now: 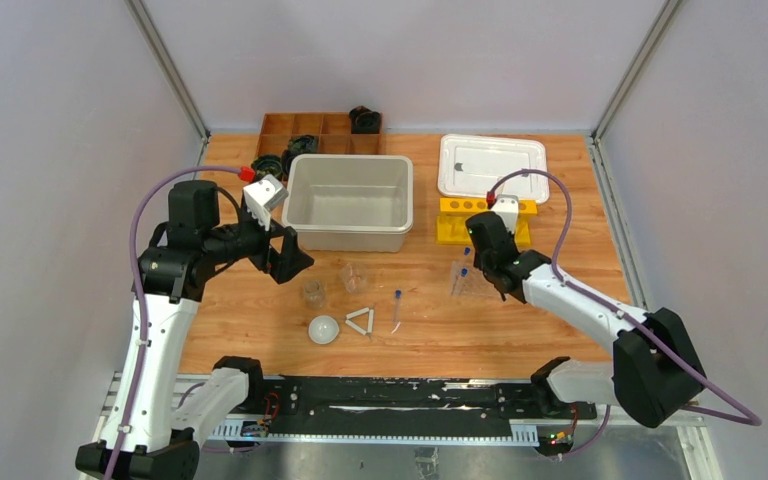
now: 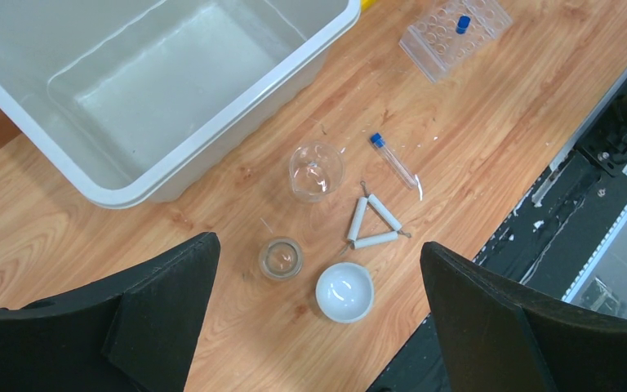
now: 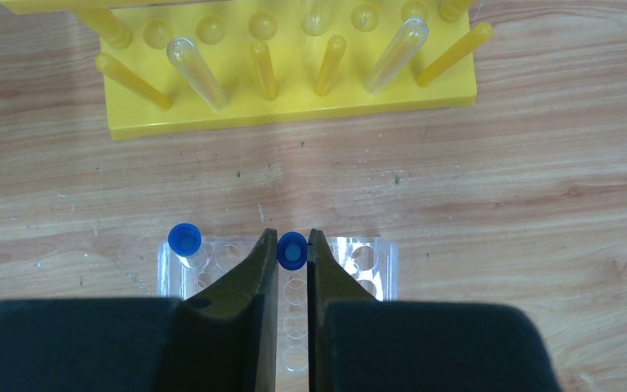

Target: Organize the chemistry lab equipment

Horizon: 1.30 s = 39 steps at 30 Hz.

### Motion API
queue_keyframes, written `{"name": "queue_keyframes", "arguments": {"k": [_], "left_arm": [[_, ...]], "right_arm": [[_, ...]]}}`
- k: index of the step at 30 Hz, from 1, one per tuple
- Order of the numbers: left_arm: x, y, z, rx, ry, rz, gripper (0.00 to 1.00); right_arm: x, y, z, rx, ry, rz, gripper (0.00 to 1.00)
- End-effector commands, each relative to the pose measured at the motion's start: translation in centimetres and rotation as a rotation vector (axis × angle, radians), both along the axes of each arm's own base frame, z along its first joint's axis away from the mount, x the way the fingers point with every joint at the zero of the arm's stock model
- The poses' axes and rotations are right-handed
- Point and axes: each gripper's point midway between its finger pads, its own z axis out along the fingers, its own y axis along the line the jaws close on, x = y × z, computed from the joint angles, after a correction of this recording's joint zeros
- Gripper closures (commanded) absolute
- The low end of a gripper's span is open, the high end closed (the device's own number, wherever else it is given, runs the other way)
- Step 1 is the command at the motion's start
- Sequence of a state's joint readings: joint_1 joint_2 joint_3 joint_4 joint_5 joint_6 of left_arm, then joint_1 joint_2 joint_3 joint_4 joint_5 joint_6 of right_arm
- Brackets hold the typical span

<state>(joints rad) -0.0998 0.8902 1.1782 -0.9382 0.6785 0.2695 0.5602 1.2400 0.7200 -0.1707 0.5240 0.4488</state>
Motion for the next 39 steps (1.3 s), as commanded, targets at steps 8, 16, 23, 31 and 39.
{"name": "queue_keyframes", "arguments": {"k": [8,16,23,31,39], "left_arm": [[-0.3,-0.1,1.0,0.003,-0.049,-0.02,0.0],[-0.2,0.0,1.1,0.003,-0.046,-0.011,0.0],[0.1,-0.2,1.3,-0.014,-0.025,-0.003,0.0],[0.1,-0.4,1.7,-0.034,-0.01,0.004,0.0],[-0.3,-0.1,2.3,-0.021,-0.052,0.012,0.0]], "right_arm": [[-0.7,-0.6,-2.0,0.0,0.04,-0.03,0.85],[-0.5,0.2,2.1,0.066,-0.013,-0.003,0.54],[-1.1,3.1,8.3,0.189,-0.107,0.069,0.52],[-4.6,15.2,6.2,0.28,0.082,0.365,0.54],[-7.8,20.9,-0.8,0.204,0.262,0.463,0.49]]}}
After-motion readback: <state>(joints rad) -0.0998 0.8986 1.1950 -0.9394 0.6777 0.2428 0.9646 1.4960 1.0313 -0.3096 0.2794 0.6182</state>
